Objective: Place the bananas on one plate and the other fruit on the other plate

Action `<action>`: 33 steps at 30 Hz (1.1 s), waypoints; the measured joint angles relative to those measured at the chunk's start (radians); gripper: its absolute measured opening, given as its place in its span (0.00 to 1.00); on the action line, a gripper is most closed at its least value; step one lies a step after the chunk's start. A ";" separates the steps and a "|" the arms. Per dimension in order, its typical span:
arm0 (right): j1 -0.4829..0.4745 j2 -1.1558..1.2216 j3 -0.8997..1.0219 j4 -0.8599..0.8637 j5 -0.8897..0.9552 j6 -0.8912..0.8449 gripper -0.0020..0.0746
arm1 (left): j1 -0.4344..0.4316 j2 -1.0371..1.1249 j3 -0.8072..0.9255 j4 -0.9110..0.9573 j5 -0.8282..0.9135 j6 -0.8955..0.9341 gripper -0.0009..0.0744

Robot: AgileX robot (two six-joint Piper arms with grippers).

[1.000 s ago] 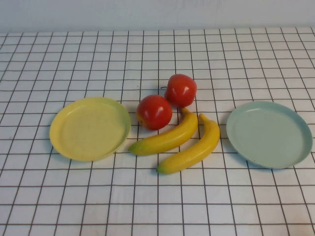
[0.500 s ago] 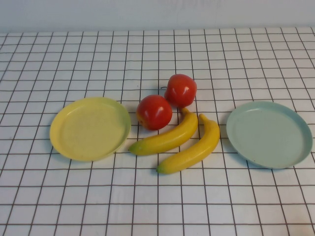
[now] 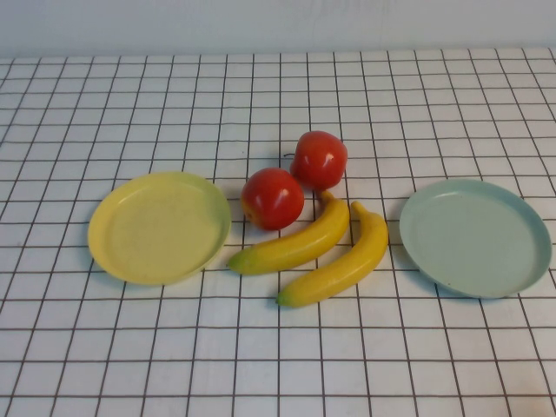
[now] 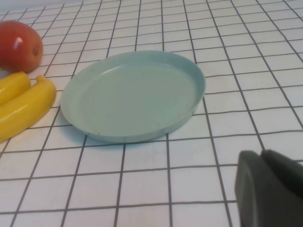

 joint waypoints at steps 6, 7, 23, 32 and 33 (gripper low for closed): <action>0.000 0.000 0.000 0.000 0.000 0.000 0.01 | 0.000 0.316 -0.233 0.041 0.168 0.302 0.01; 0.000 0.000 0.000 0.000 0.000 0.000 0.01 | 0.000 0.347 -0.250 0.046 0.168 0.325 0.01; 0.000 0.000 0.000 0.000 0.000 0.000 0.01 | -0.431 0.934 -0.433 0.404 -0.113 0.104 0.72; 0.000 0.000 0.000 0.000 0.000 0.000 0.01 | -0.486 1.350 -0.796 0.520 0.035 -0.004 0.90; 0.000 0.000 0.000 0.000 0.000 0.000 0.01 | -0.492 1.392 -0.839 0.533 0.052 -0.004 0.90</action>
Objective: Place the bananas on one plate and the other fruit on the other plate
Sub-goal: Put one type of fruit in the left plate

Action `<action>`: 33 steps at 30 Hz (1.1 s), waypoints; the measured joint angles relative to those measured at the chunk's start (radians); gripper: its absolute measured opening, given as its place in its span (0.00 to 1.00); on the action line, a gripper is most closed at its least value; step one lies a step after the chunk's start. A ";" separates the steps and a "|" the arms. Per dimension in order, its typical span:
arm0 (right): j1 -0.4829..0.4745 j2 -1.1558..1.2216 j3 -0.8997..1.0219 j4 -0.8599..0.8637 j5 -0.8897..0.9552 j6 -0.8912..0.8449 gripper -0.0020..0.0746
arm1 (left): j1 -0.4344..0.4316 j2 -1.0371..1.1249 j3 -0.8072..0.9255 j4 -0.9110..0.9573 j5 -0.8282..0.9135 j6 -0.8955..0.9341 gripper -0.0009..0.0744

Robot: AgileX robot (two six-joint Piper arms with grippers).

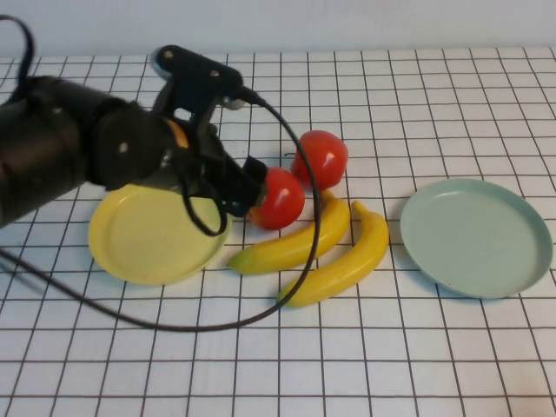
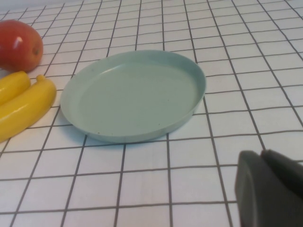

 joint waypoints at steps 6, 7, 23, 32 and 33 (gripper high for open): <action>0.000 0.000 0.000 0.000 0.000 0.000 0.01 | -0.032 0.227 -0.227 0.034 0.120 0.003 0.90; 0.000 0.000 0.000 0.000 0.000 0.000 0.01 | -0.034 0.258 -0.262 0.040 0.137 0.007 0.90; 0.000 0.000 0.000 0.000 0.000 0.000 0.01 | -0.037 0.501 -0.461 0.052 0.175 0.019 0.90; 0.000 0.000 0.000 0.000 0.000 0.000 0.01 | -0.037 0.487 -0.459 0.104 0.175 0.018 0.79; 0.000 0.000 0.000 0.000 0.000 0.000 0.01 | -0.037 0.480 -0.459 0.114 0.175 0.018 0.79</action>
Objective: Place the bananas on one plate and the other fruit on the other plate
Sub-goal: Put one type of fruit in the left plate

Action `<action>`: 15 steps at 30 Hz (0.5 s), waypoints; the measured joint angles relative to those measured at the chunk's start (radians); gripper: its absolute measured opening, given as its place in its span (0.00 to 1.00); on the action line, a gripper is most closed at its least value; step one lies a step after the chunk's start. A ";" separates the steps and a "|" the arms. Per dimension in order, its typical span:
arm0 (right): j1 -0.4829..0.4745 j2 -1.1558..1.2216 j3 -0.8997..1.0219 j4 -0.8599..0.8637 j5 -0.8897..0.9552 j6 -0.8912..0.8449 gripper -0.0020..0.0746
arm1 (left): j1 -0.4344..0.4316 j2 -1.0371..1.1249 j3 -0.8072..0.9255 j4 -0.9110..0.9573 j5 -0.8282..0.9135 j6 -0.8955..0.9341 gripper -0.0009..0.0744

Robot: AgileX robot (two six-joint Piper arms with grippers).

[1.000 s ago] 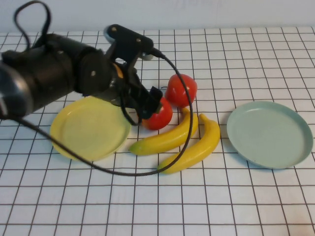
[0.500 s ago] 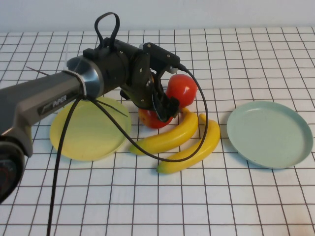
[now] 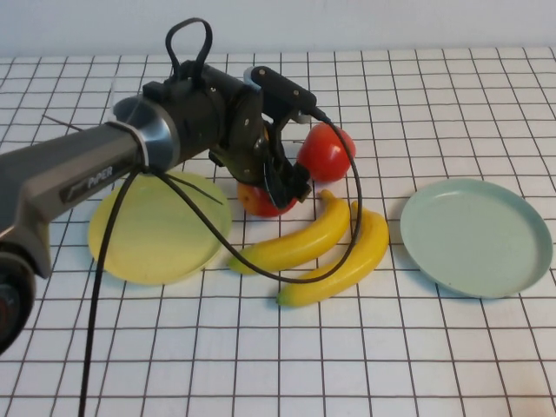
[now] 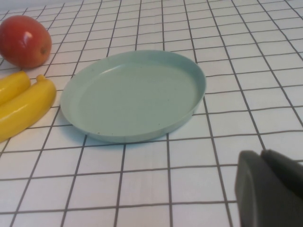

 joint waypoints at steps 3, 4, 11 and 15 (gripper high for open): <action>0.000 0.000 0.000 0.000 0.000 0.000 0.01 | 0.000 -0.045 0.002 0.036 0.011 -0.019 0.79; 0.000 0.000 0.000 0.000 0.000 0.000 0.01 | 0.000 -0.076 0.002 0.049 0.019 -0.027 0.79; 0.000 0.000 0.000 0.000 0.000 0.000 0.01 | 0.008 -0.317 0.130 0.090 0.077 -0.060 0.79; 0.000 0.000 0.000 0.000 0.000 0.000 0.01 | 0.073 -0.413 0.331 0.080 0.032 -0.089 0.79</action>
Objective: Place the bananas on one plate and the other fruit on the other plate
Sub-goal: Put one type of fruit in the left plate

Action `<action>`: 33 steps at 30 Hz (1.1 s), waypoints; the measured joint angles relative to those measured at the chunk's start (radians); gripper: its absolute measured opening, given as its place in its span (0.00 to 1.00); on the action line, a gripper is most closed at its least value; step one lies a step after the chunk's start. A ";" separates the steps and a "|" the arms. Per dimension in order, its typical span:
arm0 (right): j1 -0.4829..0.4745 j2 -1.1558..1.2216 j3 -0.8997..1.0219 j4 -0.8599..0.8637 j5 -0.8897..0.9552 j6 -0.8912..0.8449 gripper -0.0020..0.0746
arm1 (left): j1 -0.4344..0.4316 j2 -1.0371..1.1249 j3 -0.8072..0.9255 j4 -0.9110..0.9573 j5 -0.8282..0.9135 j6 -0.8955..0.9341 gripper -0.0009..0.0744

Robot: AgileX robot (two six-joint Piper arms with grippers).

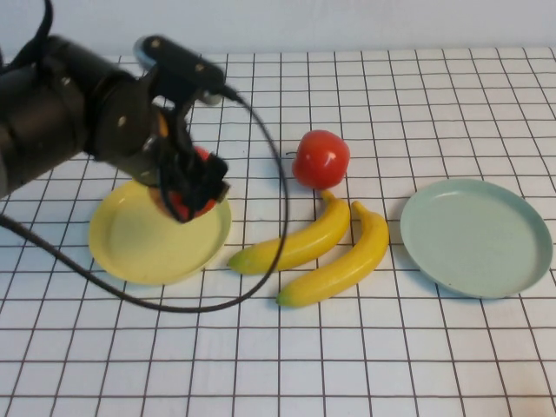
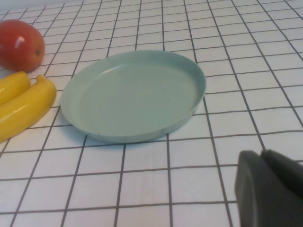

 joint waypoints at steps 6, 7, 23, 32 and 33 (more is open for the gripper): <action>0.000 0.000 0.000 0.000 0.000 0.000 0.01 | 0.149 -0.016 0.196 0.045 -0.087 -0.094 0.79; 0.000 0.000 0.000 0.000 0.000 0.000 0.01 | 0.165 -0.016 0.205 0.050 -0.089 -0.116 0.79; 0.000 0.000 0.000 0.000 0.000 0.000 0.01 | 0.192 -0.016 0.208 0.179 -0.145 -0.312 0.79; 0.000 0.000 0.000 0.000 0.000 0.000 0.01 | 0.192 -0.016 0.208 0.139 -0.187 -0.337 0.79; 0.000 0.000 0.000 0.000 0.000 0.000 0.01 | 0.192 -0.016 0.208 0.134 -0.189 -0.337 0.79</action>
